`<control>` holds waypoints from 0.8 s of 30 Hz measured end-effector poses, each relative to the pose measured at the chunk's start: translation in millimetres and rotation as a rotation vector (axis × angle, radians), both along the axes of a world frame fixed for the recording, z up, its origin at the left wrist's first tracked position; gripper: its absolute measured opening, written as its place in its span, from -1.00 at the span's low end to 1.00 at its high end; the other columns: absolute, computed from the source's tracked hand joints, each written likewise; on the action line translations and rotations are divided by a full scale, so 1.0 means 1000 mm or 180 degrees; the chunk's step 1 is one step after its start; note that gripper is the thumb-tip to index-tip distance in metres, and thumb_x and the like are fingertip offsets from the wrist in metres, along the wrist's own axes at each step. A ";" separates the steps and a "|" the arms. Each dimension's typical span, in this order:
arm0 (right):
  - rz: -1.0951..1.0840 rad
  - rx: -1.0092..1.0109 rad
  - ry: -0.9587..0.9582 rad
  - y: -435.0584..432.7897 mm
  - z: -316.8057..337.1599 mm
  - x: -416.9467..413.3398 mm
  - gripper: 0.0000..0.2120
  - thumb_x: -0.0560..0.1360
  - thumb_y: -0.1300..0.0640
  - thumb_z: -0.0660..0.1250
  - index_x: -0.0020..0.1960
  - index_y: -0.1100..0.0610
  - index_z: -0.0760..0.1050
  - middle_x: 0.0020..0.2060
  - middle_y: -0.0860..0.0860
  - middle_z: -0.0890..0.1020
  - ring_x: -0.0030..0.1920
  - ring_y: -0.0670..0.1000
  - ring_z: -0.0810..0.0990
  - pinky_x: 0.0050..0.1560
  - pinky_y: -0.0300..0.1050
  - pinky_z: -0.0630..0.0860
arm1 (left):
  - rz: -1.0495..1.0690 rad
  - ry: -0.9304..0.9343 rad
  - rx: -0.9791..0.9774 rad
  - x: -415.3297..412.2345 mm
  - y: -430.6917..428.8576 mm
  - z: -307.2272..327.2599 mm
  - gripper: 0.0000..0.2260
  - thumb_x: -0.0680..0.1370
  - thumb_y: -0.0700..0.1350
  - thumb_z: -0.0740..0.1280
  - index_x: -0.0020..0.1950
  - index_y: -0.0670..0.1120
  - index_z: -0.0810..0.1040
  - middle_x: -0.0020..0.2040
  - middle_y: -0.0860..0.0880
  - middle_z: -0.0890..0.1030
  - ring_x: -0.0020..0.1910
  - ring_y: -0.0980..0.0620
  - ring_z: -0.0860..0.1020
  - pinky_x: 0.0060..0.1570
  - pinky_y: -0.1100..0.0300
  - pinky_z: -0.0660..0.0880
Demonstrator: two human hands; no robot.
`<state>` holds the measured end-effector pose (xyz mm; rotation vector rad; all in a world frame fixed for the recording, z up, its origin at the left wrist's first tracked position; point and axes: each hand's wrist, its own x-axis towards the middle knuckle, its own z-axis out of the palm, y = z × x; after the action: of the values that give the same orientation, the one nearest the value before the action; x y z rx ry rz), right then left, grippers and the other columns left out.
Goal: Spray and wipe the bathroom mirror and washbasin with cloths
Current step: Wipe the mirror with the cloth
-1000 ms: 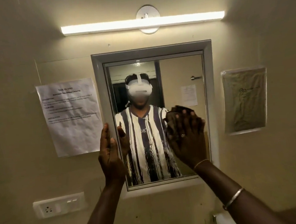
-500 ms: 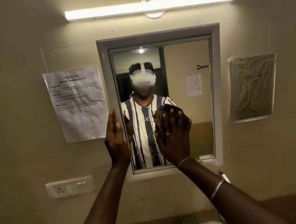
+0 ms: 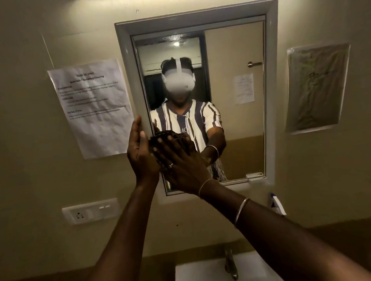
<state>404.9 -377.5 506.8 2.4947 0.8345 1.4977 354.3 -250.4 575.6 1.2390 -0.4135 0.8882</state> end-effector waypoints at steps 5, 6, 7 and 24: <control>-0.0265 0.0030 -0.0056 -0.047 -0.007 -0.003 -0.39 0.69 -0.17 0.04 0.67 0.03 0.06 0.66 0.09 0.03 0.66 0.19 -0.02 0.58 0.40 -0.07 | 0.0113 -0.0083 0.0016 0.001 -0.005 -0.001 -0.58 0.70 -0.13 0.15 0.57 -0.13 0.39 0.53 -0.05 0.46 0.53 0.05 0.40 0.54 -0.06 0.34; -0.0333 0.0192 -0.0068 -0.060 -0.010 -0.004 -0.40 0.69 -0.16 0.05 0.66 0.05 0.10 0.65 0.11 0.04 0.65 0.21 0.03 0.57 0.41 -0.06 | 0.0132 -0.0081 0.0012 0.003 -0.005 -0.002 -0.58 0.70 -0.14 0.15 0.56 -0.14 0.39 0.53 -0.05 0.46 0.52 0.06 0.40 0.53 -0.06 0.35; -0.0392 0.0365 -0.0080 -0.072 -0.013 -0.004 -0.40 0.68 -0.15 0.08 0.65 0.07 0.13 0.64 0.12 0.04 0.64 0.24 0.07 0.56 0.43 -0.02 | 0.0133 -0.0100 0.0008 0.004 -0.005 -0.002 -0.58 0.69 -0.14 0.15 0.56 -0.14 0.39 0.53 -0.05 0.46 0.52 0.05 0.41 0.53 -0.07 0.35; -0.0630 0.2436 0.0076 -0.091 -0.065 -0.018 -0.17 0.66 -0.17 0.16 0.65 0.09 -0.31 0.63 0.18 -0.20 0.63 0.35 -0.09 0.53 0.50 -0.05 | 0.0023 -0.0165 0.0023 0.006 -0.004 -0.005 -0.56 0.68 -0.13 0.16 0.57 -0.14 0.37 0.54 -0.07 0.44 0.54 -0.02 0.39 0.53 -0.15 0.33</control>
<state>387.4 -468.9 441.6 2.9626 -0.0321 1.9800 360.2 -254.2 570.4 1.2267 -0.4540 0.9271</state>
